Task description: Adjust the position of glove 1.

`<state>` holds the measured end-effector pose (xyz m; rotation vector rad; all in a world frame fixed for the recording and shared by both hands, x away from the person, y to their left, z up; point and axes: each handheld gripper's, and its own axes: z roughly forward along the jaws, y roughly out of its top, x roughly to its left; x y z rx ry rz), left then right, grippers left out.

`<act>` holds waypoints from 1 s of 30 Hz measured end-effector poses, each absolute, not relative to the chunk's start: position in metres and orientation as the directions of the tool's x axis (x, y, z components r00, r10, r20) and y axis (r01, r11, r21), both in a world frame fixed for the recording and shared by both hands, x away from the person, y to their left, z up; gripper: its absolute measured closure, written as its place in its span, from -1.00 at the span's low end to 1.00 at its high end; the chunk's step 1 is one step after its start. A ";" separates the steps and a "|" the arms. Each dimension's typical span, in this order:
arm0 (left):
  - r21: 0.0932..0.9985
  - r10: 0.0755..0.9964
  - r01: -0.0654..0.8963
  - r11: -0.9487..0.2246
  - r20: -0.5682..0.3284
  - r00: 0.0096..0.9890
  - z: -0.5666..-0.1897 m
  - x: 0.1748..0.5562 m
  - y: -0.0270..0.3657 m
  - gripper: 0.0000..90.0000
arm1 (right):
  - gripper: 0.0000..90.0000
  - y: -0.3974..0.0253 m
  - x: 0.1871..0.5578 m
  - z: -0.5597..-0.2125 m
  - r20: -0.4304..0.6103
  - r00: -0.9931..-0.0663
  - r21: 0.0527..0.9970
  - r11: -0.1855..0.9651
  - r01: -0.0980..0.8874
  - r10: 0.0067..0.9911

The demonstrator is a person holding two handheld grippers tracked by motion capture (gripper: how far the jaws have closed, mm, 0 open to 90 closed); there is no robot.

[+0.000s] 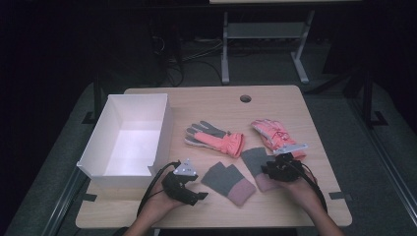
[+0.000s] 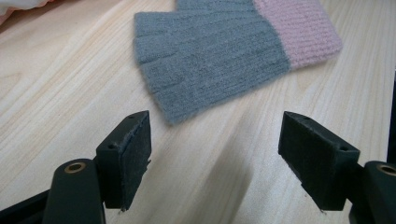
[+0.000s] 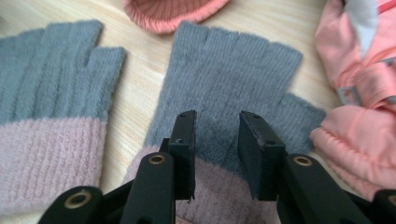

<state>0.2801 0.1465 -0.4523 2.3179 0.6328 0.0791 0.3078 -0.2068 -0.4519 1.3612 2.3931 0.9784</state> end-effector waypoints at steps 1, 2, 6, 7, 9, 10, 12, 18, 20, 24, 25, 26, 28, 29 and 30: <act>0.664 0.464 0.419 -0.620 -0.120 0.878 -0.452 0.280 0.147 -0.44 | 0.47 -0.206 0.307 -0.453 0.128 -0.544 0.644 0.348 0.682 0.829; 0.664 0.468 0.420 -0.619 -0.118 0.876 -0.452 0.280 0.147 -0.44 | 0.46 -0.206 0.307 -0.454 0.110 -0.555 0.645 0.365 0.672 0.825; 0.678 0.480 0.430 -0.596 -0.129 0.868 -0.451 0.280 0.147 -0.46 | 0.51 -0.200 0.307 -0.459 0.079 -0.565 0.629 0.399 0.668 0.821; 0.677 0.479 0.429 -0.598 -0.127 0.868 -0.451 0.280 0.147 -0.46 | 0.55 -0.200 0.307 -0.460 0.073 -0.567 0.628 0.403 0.665 0.821; 0.677 0.481 0.429 -0.597 -0.126 0.868 -0.451 0.280 0.147 -0.46 | 0.66 -0.200 0.307 -0.460 0.068 -0.566 0.629 0.405 0.663 0.821; 0.677 0.482 0.430 -0.597 -0.125 0.867 -0.451 0.280 0.147 -0.46 | 0.74 -0.200 0.307 -0.460 0.067 -0.569 0.628 0.408 0.662 0.820; 0.674 0.484 0.429 -0.602 -0.120 0.867 -0.452 0.280 0.147 -0.46 | 0.85 -0.201 0.307 -0.461 0.063 -0.583 0.631 0.420 0.652 0.810; 0.675 0.484 0.431 -0.599 -0.123 0.866 -0.452 0.280 0.147 -0.46 | 0.92 -0.203 0.308 -0.459 0.072 -0.603 0.630 0.432 0.645 0.794; 0.674 0.483 0.429 -0.601 -0.122 0.867 -0.452 0.281 0.147 -0.46 | 0.92 -0.206 0.308 -0.458 0.085 -0.605 0.631 0.427 0.648 0.792; 0.667 0.476 0.422 -0.614 -0.113 0.872 -0.452 0.281 0.148 -0.47 | 0.93 -0.214 0.305 -0.451 0.116 -0.613 0.652 0.406 0.641 0.782; 0.667 0.476 0.422 -0.614 -0.113 0.872 -0.452 0.281 0.148 -0.47 | 0.93 -0.215 0.304 -0.449 0.119 -0.617 0.656 0.405 0.637 0.778; 0.666 0.476 0.420 -0.617 -0.110 0.873 -0.452 0.282 0.148 -0.47 | 0.93 -0.217 0.303 -0.448 0.123 -0.622 0.662 0.403 0.632 0.773; 0.663 0.475 0.420 -0.620 -0.108 0.873 -0.452 0.282 0.148 -0.47 | 0.93 -0.219 0.300 -0.444 0.136 -0.631 0.672 0.397 0.625 0.764; 0.665 0.479 0.424 -0.615 -0.112 0.870 -0.452 0.282 0.147 -0.47 | 0.93 -0.219 0.298 -0.442 0.136 -0.637 0.679 0.397 0.618 0.759; 0.668 0.484 0.429 -0.608 -0.117 0.867 -0.452 0.282 0.147 -0.47 | 0.93 -0.219 0.297 -0.440 0.143 -0.640 0.684 0.392 0.615 0.755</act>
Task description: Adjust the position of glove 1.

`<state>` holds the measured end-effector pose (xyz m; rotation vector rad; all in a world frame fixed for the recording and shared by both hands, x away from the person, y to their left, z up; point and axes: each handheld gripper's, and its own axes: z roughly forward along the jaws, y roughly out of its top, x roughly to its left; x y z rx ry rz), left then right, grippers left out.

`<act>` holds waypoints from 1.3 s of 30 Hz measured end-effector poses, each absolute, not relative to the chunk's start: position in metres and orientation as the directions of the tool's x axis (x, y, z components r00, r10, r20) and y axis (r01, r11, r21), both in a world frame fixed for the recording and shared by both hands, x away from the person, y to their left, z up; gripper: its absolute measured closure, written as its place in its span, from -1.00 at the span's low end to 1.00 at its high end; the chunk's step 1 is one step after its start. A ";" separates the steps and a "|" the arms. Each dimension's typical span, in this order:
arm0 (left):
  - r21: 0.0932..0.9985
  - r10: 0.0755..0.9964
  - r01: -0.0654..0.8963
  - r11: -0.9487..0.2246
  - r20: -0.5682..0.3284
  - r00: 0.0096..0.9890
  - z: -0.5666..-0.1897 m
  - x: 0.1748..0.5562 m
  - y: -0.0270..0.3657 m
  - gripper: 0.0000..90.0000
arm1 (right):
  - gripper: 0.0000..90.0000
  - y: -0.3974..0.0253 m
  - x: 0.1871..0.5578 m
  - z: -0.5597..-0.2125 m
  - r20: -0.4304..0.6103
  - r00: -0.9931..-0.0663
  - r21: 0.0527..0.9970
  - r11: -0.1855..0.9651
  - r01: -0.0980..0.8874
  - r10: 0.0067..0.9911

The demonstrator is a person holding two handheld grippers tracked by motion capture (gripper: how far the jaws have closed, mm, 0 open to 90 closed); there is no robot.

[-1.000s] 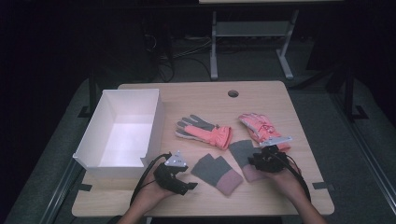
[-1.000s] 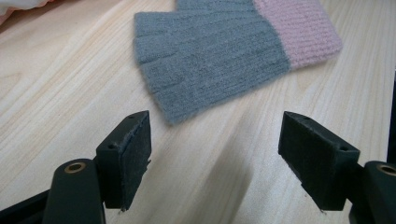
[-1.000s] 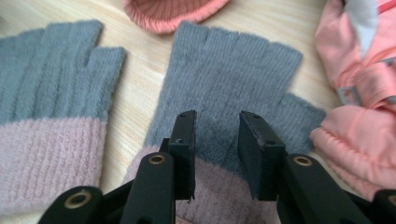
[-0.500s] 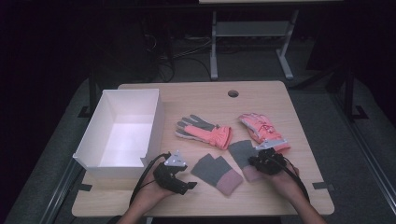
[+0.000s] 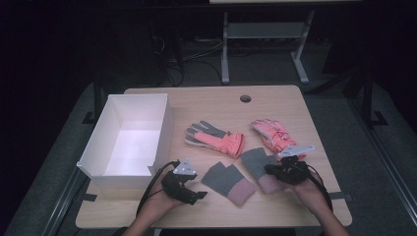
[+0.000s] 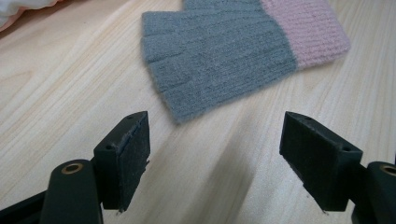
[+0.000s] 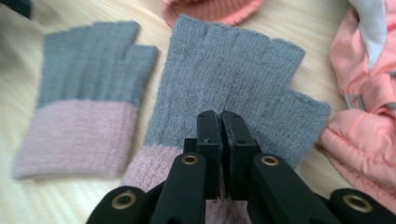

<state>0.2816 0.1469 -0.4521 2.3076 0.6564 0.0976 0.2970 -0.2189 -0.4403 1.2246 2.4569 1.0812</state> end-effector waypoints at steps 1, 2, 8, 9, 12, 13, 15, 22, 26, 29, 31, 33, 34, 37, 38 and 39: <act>0.668 0.484 0.430 -0.607 -0.119 0.867 -0.452 0.282 0.147 -0.47 | 0.93 -0.219 0.296 -0.438 0.145 -0.647 0.691 0.391 0.608 0.749; 0.668 0.484 0.430 -0.607 -0.118 0.867 -0.452 0.282 0.147 -0.47 | 0.93 -0.219 0.295 -0.436 0.152 -0.652 0.693 0.390 0.606 0.743; 0.663 0.478 0.424 -0.617 -0.113 0.871 -0.452 0.282 0.148 -0.47 | 0.93 -0.212 0.291 -0.425 0.172 -0.708 0.714 0.408 0.569 0.685; 0.662 0.481 0.427 -0.616 -0.114 0.869 -0.452 0.282 0.148 -0.47 | 0.93 -0.210 0.290 -0.424 0.168 -0.721 0.719 0.417 0.556 0.672; 0.670 0.490 0.435 -0.601 -0.122 0.863 -0.452 0.282 0.147 -0.47 | 0.93 -0.201 0.289 -0.420 0.161 -0.754 0.723 0.444 0.529 0.637; 0.671 0.491 0.437 -0.599 -0.123 0.862 -0.452 0.282 0.147 -0.47 | 0.93 -0.197 0.289 -0.419 0.164 -0.758 0.722 0.447 0.528 0.631; 0.668 0.491 0.434 -0.604 -0.117 0.863 -0.452 0.282 0.146 -0.47 | 0.93 -0.190 0.289 -0.418 0.166 -0.771 0.723 0.456 0.519 0.615; 0.663 0.487 0.432 -0.611 -0.115 0.866 -0.452 0.282 0.146 -0.47 | 0.93 -0.168 0.293 -0.419 0.172 -0.815 0.724 0.490 0.485 0.554; 0.665 0.486 0.430 -0.611 -0.113 0.867 -0.451 0.282 0.146 -0.47 | 0.93 -0.154 0.296 -0.420 0.159 -0.844 0.717 0.528 0.456 0.512; 0.665 0.489 0.430 -0.611 -0.110 0.865 -0.450 0.282 0.147 -0.47 | 0.93 -0.144 0.298 -0.423 0.161 -0.857 0.705 0.550 0.447 0.490; 0.666 0.488 0.428 -0.611 -0.108 0.866 -0.450 0.282 0.147 -0.47 | 0.93 -0.139 0.299 -0.425 0.159 -0.864 0.698 0.565 0.440 0.478; 0.664 0.484 0.423 -0.616 -0.104 0.869 -0.450 0.282 0.147 -0.47 | 0.93 -0.135 0.299 -0.427 0.158 -0.870 0.690 0.578 0.436 0.467; 0.664 0.486 0.425 -0.616 -0.105 0.868 -0.450 0.282 0.147 -0.47 | 0.93 -0.133 0.298 -0.428 0.165 -0.874 0.684 0.585 0.436 0.457; 0.665 0.485 0.426 -0.614 -0.108 0.868 -0.450 0.282 0.146 -0.47 | 0.93 -0.131 0.298 -0.431 0.152 -0.879 0.675 0.602 0.426 0.451; 0.666 0.484 0.424 -0.614 -0.106 0.869 -0.450 0.282 0.146 -0.47 | 0.93 -0.130 0.298 -0.431 0.156 -0.879 0.675 0.601 0.428 0.451; 0.663 0.485 0.428 -0.614 -0.110 0.868 -0.450 0.282 0.145 -0.47 | 0.93 -0.129 0.299 -0.432 0.151 -0.882 0.674 0.606 0.423 0.447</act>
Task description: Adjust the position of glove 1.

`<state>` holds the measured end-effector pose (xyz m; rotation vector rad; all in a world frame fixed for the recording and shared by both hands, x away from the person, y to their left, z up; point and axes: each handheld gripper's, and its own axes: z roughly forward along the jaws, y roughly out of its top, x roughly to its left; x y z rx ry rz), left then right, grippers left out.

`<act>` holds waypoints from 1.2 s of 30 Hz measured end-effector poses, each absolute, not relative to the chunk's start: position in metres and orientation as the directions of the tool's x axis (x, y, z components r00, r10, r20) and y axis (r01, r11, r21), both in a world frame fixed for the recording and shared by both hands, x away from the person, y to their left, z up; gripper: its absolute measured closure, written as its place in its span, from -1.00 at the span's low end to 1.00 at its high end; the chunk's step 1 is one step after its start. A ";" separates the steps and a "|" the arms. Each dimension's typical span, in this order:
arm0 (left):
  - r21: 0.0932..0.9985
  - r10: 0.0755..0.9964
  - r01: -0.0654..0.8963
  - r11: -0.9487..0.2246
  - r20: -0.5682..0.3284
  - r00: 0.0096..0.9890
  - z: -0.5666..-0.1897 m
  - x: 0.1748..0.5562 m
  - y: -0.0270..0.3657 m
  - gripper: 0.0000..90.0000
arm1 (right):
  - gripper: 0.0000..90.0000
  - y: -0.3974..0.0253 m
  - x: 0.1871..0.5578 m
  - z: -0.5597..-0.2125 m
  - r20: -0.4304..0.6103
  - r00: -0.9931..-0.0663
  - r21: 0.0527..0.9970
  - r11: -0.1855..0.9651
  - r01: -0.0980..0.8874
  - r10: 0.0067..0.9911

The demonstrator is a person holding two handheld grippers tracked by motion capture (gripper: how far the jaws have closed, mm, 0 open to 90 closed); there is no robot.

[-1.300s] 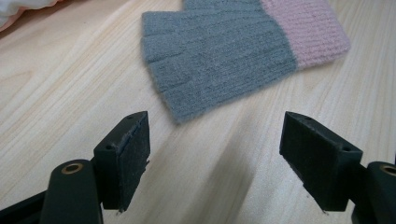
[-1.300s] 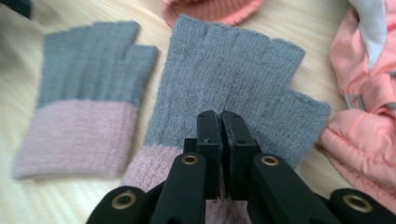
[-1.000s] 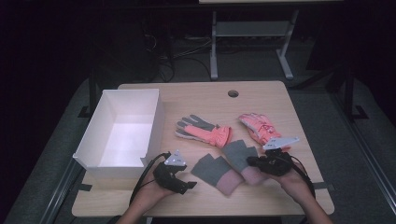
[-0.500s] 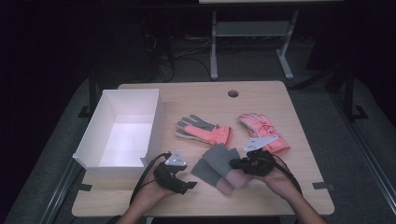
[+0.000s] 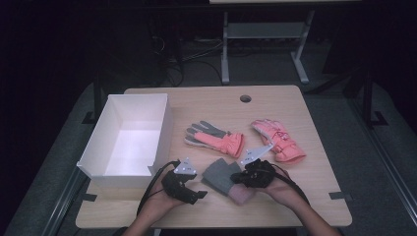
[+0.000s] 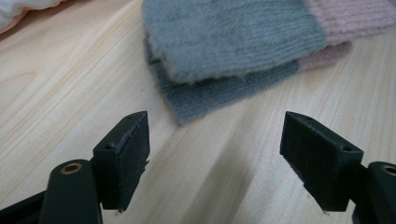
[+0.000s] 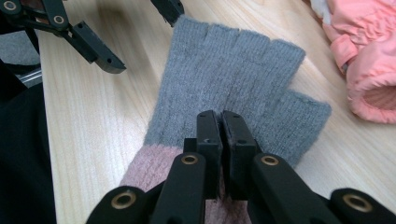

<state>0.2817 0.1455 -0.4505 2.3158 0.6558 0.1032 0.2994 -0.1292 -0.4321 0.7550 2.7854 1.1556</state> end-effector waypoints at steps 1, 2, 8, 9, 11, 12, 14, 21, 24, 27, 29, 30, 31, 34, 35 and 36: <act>0.663 0.484 0.427 -0.615 -0.110 0.868 -0.450 0.281 0.145 -0.47 | 0.93 -0.128 0.300 -0.433 0.167 -0.878 0.672 0.600 0.434 0.448; 0.662 0.483 0.428 -0.616 -0.111 0.868 -0.450 0.281 0.145 -0.47 | 0.93 -0.127 0.301 -0.434 0.158 -0.884 0.671 0.609 0.423 0.440; 0.663 0.483 0.423 -0.617 -0.105 0.869 -0.450 0.282 0.146 -0.47 | 0.92 -0.122 0.302 -0.441 0.139 -0.889 0.649 0.638 0.415 0.437; 0.662 0.484 0.425 -0.617 -0.106 0.869 -0.450 0.282 0.146 -0.47 | 0.91 -0.121 0.302 -0.442 0.140 -0.887 0.647 0.637 0.418 0.440; 0.665 0.496 0.437 -0.605 -0.115 0.861 -0.450 0.281 0.145 -0.45 | 0.85 -0.120 0.302 -0.446 0.143 -0.886 0.641 0.641 0.422 0.441; 0.666 0.495 0.435 -0.605 -0.113 0.861 -0.448 0.281 0.146 -0.41 | 0.75 -0.120 0.301 -0.446 0.153 -0.880 0.645 0.629 0.434 0.450; 0.673 0.500 0.435 -0.598 -0.110 0.859 -0.445 0.280 0.146 -0.23 | 0.63 -0.125 0.300 -0.442 0.148 -0.876 0.666 0.609 0.431 0.458; 0.690 0.505 0.451 -0.566 -0.143 0.851 -0.433 0.280 0.142 0.99 | 1.00 -0.158 0.303 -0.429 0.114 -0.834 0.698 0.554 0.454 0.540; 0.678 0.508 0.458 -0.575 -0.143 0.849 -0.432 0.281 0.134 0.99 | 1.00 -0.175 0.301 -0.432 0.114 -0.821 0.686 0.554 0.472 0.559; 0.674 0.499 0.454 -0.583 -0.143 0.854 -0.431 0.283 0.122 0.99 | 1.00 -0.186 0.296 -0.438 0.107 -0.814 0.668 0.566 0.484 0.571; 0.672 0.500 0.456 -0.584 -0.145 0.854 -0.432 0.285 0.114 0.99 | 1.00 -0.189 0.292 -0.443 0.109 -0.812 0.652 0.576 0.494 0.573; 0.667 0.498 0.451 -0.593 -0.137 0.857 -0.432 0.287 0.111 0.99 | 1.00 -0.190 0.291 -0.445 0.107 -0.812 0.642 0.583 0.497 0.574; 0.662 0.497 0.452 -0.598 -0.135 0.857 -0.433 0.288 0.107 0.99 | 1.00 -0.191 0.290 -0.448 0.104 -0.818 0.642 0.590 0.490 0.566; 0.650 0.504 0.464 -0.602 -0.141 0.852 -0.438 0.292 0.099 0.99 | 1.00 -0.187 0.290 -0.450 0.111 -0.823 0.635 0.598 0.490 0.557; 0.642 0.496 0.456 -0.617 -0.133 0.858 -0.438 0.293 0.098 0.99 | 1.00 -0.184 0.290 -0.451 0.111 -0.825 0.638 0.598 0.486 0.553; 0.640 0.498 0.458 -0.617 -0.133 0.857 -0.440 0.293 0.096 0.99 | 1.00 -0.183 0.291 -0.451 0.106 -0.829 0.636 0.604 0.481 0.549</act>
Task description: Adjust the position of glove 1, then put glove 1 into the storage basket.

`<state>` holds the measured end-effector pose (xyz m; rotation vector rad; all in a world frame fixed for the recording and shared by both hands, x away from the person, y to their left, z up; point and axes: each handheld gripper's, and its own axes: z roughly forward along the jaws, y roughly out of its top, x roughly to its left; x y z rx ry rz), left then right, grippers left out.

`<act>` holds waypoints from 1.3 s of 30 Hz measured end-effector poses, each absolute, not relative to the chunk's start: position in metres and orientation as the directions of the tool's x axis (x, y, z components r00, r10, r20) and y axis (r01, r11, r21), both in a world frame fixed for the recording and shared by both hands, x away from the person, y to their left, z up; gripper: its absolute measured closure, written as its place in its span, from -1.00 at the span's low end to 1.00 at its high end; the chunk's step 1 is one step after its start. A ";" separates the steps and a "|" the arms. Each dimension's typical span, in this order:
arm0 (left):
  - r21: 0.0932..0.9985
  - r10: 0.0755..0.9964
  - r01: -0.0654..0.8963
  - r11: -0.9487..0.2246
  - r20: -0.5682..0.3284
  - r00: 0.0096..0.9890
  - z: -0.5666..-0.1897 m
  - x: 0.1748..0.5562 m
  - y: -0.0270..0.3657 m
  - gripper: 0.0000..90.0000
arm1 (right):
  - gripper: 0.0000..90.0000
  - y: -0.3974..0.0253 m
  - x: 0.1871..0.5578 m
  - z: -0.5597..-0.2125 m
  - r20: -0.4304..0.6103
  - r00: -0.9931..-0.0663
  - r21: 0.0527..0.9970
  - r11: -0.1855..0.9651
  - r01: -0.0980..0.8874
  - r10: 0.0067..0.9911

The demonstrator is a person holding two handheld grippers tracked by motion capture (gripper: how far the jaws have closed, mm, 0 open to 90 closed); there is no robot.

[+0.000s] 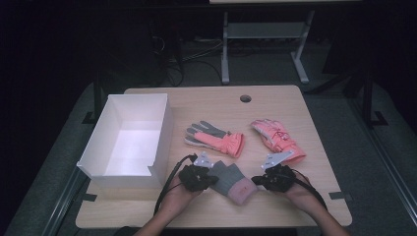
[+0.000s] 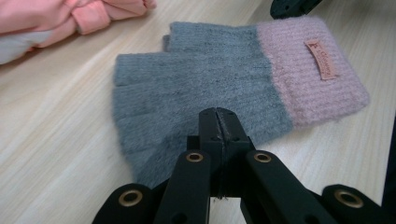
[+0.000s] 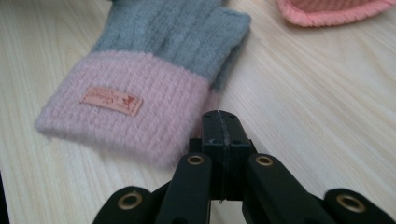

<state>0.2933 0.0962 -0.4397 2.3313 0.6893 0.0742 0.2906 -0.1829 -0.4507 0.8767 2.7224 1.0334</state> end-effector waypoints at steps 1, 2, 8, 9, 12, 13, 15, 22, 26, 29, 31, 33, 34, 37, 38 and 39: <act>0.634 0.493 0.456 -0.625 -0.132 0.860 -0.441 0.294 0.095 0.99 | 1.00 -0.181 0.291 -0.451 0.107 -0.830 0.637 0.603 0.480 0.548; 0.633 0.495 0.458 -0.623 -0.134 0.858 -0.443 0.294 0.095 0.99 | 1.00 -0.180 0.291 -0.451 0.111 -0.830 0.634 0.604 0.483 0.547; 0.619 0.493 0.464 -0.633 -0.140 0.859 -0.446 0.297 0.095 0.99 | 1.00 -0.179 0.289 -0.453 0.120 -0.836 0.627 0.612 0.482 0.536; 0.617 0.491 0.464 -0.636 -0.140 0.860 -0.446 0.297 0.094 0.99 | 1.00 -0.179 0.289 -0.453 0.120 -0.839 0.629 0.614 0.478 0.531; 0.619 0.493 0.464 -0.634 -0.140 0.859 -0.446 0.299 0.095 0.99 | 1.00 -0.178 0.286 -0.453 0.128 -0.844 0.622 0.621 0.477 0.520; 0.625 0.505 0.479 -0.616 -0.153 0.849 -0.447 0.299 0.095 0.99 | 1.00 -0.177 0.285 -0.454 0.135 -0.849 0.621 0.624 0.474 0.511; 0.617 0.504 0.476 -0.626 -0.145 0.851 -0.446 0.303 0.096 0.99 | 1.00 -0.175 0.283 -0.454 0.135 -0.858 0.619 0.634 0.464 0.496; 0.614 0.506 0.473 -0.631 -0.136 0.852 -0.445 0.315 0.092 0.99 | 1.00 -0.164 0.272 -0.454 0.148 -0.885 0.618 0.658 0.431 0.441; 0.617 0.511 0.482 -0.622 -0.146 0.847 -0.445 0.320 0.089 0.99 | 1.00 -0.154 0.267 -0.455 0.170 -0.895 0.616 0.665 0.423 0.411; 0.614 0.507 0.479 -0.627 -0.144 0.850 -0.445 0.325 0.086 0.99 | 1.00 -0.147 0.264 -0.456 0.160 -0.913 0.618 0.684 0.389 0.374; 0.617 0.505 0.480 -0.624 -0.150 0.850 -0.445 0.327 0.083 0.99 | 1.00 -0.142 0.262 -0.456 0.170 -0.916 0.619 0.684 0.386 0.363; 0.617 0.499 0.478 -0.626 -0.154 0.853 -0.446 0.329 0.080 0.99 | 1.00 -0.139 0.261 -0.457 0.155 -0.928 0.626 0.692 0.358 0.340; 0.608 0.490 0.471 -0.639 -0.151 0.859 -0.445 0.330 0.079 0.99 | 1.00 -0.137 0.260 -0.457 0.152 -0.930 0.628 0.694 0.352 0.334; 0.615 0.488 0.472 -0.632 -0.158 0.858 -0.445 0.332 0.074 0.99 | 1.00 -0.132 0.259 -0.457 0.156 -0.935 0.630 0.697 0.343 0.319; 0.617 0.488 0.473 -0.629 -0.161 0.858 -0.445 0.333 0.072 0.99 | 1.00 -0.131 0.259 -0.458 0.150 -0.938 0.633 0.699 0.333 0.311; 0.616 0.483 0.471 -0.632 -0.163 0.860 -0.446 0.335 0.070 0.99 | 1.00 -0.129 0.259 -0.458 0.149 -0.941 0.635 0.700 0.327 0.304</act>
